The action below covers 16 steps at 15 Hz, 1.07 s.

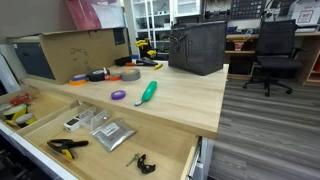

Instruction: Put the purple masking tape in the open drawer.

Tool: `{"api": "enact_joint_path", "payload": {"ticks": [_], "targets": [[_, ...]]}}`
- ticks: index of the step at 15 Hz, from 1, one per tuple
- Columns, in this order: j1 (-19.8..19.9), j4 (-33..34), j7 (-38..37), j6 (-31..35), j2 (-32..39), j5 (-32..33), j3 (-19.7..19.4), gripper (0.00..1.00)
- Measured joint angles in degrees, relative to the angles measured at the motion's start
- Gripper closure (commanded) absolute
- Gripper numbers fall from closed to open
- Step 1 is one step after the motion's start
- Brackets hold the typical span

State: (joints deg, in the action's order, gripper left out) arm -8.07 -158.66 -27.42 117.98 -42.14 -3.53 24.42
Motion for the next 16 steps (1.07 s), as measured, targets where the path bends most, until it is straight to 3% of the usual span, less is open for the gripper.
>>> {"api": "enact_joint_path", "payload": {"ticks": [12, 16], "targets": [[-0.05, 0.00, 0.02, 0.00, 0.02, 0.18, -0.21, 0.00], [0.05, 0.05, 0.54, 0.00, 0.08, 0.22, -3.22, 0.00]]}}
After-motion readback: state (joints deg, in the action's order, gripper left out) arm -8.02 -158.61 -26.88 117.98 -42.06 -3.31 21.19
